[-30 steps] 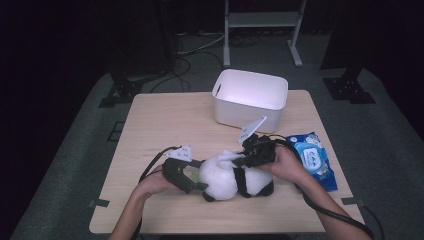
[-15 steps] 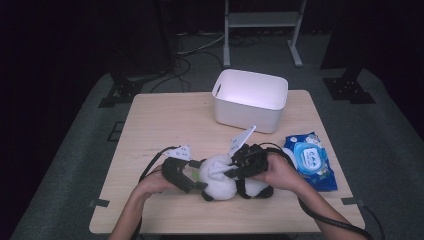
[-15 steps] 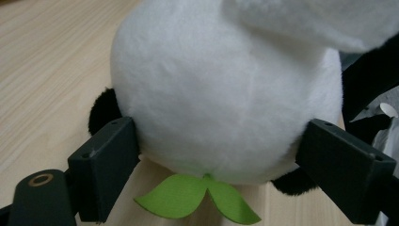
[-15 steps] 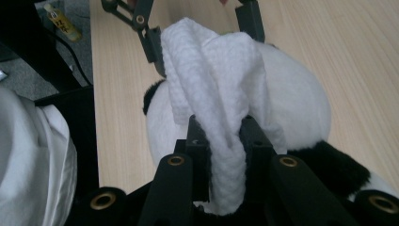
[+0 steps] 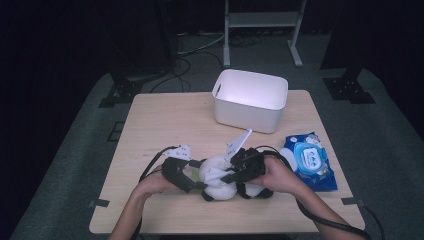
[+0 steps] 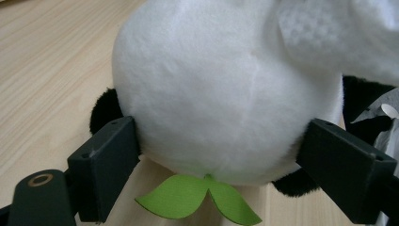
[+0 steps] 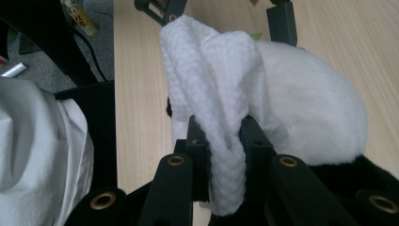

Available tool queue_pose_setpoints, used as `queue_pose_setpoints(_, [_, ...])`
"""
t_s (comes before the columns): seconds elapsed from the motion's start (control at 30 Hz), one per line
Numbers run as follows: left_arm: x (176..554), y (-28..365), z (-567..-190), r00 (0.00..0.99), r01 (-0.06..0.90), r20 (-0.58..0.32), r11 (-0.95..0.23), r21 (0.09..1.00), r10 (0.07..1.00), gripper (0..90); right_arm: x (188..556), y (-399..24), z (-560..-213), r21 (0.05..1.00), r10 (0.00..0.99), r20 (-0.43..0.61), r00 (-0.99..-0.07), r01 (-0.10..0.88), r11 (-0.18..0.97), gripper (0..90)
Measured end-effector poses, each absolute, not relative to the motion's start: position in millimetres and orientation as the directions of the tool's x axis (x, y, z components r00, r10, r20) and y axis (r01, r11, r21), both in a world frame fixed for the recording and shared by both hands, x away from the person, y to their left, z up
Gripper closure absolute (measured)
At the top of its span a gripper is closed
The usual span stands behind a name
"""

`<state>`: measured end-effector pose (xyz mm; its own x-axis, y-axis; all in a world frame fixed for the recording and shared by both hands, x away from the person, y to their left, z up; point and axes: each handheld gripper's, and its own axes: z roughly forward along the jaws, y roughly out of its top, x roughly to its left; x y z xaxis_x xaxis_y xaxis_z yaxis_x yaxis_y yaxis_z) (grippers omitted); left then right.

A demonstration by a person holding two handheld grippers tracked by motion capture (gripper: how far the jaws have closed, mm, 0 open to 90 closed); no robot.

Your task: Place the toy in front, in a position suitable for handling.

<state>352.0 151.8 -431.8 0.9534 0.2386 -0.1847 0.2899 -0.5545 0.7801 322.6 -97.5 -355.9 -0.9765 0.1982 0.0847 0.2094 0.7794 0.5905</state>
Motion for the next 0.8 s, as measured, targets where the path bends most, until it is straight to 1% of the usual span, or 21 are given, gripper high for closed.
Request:
queue_pose_setpoints(0.13, [352,152,-432,0.953,0.291,-0.185,-0.553,0.781,0.239,12.1,322,-110,-355,0.589,0.22,0.072,-0.973,0.22,0.778,76.4])
queue_pose_setpoints(0.47, [352,152,-432,0.951,0.297,-0.191,-0.549,0.781,0.243,12.1,333,-169,-341,0.633,0.371,0.047,-0.927,0.315,0.707,76.3])
queue_pose_setpoints(0.6, [352,151,-432,0.95,0.3,-0.194,-0.547,0.782,0.244,12.1,338,-193,-343,0.642,0.43,0.065,-0.901,0.367,0.673,76.3])
queue_pose_setpoints(0.8, [352,151,-432,0.95,0.3,-0.195,-0.547,0.781,0.243,12.1,340,-216,-347,0.647,0.481,0.077,-0.874,0.411,0.643,76.3])
